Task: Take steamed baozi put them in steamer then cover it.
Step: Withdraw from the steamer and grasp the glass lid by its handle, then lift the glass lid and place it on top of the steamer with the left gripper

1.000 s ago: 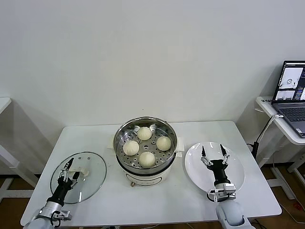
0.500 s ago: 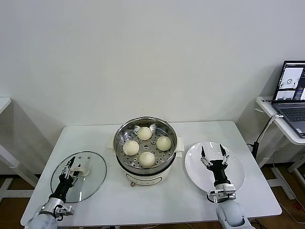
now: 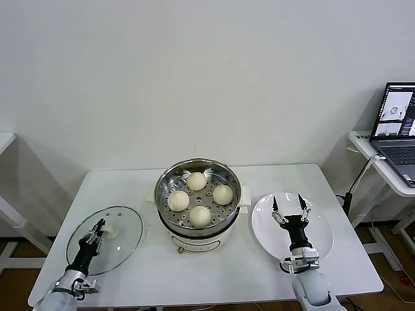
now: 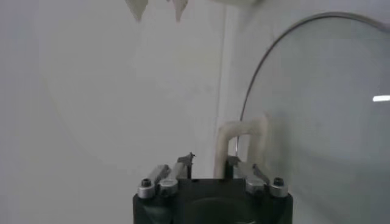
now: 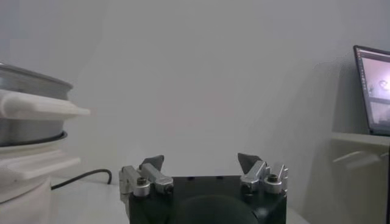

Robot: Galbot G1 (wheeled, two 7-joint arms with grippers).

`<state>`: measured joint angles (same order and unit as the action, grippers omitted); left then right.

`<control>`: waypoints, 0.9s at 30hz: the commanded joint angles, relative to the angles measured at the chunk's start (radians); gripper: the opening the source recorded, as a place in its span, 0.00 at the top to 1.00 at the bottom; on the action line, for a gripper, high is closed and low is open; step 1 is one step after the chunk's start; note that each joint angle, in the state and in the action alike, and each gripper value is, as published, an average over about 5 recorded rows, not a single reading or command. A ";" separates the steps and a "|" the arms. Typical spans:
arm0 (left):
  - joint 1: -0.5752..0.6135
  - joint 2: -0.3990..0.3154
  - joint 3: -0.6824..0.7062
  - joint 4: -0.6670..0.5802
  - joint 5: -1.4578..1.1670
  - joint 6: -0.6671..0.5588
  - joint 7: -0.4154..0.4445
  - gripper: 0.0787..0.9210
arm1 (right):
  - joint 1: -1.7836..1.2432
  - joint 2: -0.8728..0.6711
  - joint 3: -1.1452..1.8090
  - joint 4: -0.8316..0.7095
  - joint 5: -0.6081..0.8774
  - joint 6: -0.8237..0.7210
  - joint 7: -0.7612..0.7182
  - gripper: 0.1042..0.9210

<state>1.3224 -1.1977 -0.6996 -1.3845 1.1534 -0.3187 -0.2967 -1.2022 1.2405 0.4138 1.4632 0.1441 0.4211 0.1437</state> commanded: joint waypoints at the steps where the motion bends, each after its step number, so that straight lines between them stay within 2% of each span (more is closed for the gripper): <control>1: 0.054 0.005 -0.054 -0.212 -0.017 0.028 0.008 0.84 | 0.003 0.002 -0.002 0.004 -0.002 0.001 0.001 0.12; 4: 0.067 0.020 -0.107 -0.366 -0.031 0.077 0.028 0.87 | 0.003 0.002 -0.002 0.009 -0.002 0.001 0.001 0.12; 10: 0.060 0.054 -0.143 -0.693 -0.083 0.276 0.124 0.87 | 0.009 0.008 -0.002 0.014 -0.002 0.001 0.002 0.12; 13: 0.052 0.051 -0.082 -0.836 -0.086 0.377 0.181 0.87 | 0.013 0.012 -0.001 0.017 -0.003 0.000 0.004 0.12; 16: 0.044 0.038 0.041 -0.923 -0.065 0.479 0.236 0.87 | 0.015 0.014 -0.001 0.021 -0.004 -0.003 0.007 0.12; 21: -0.036 -0.027 0.298 -0.935 0.005 0.634 0.321 0.87 | 0.014 0.012 0.001 0.024 -0.015 -0.022 0.021 0.12; 27: -0.156 -0.112 0.527 -0.784 0.063 0.720 0.369 0.87 | 0.011 0.011 0.013 0.013 -0.027 -0.037 0.027 0.12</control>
<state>1.3122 -1.2076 -0.5731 -2.1237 1.1357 0.1293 -0.0670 -1.1904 1.2509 0.4217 1.4813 0.1266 0.4019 0.1649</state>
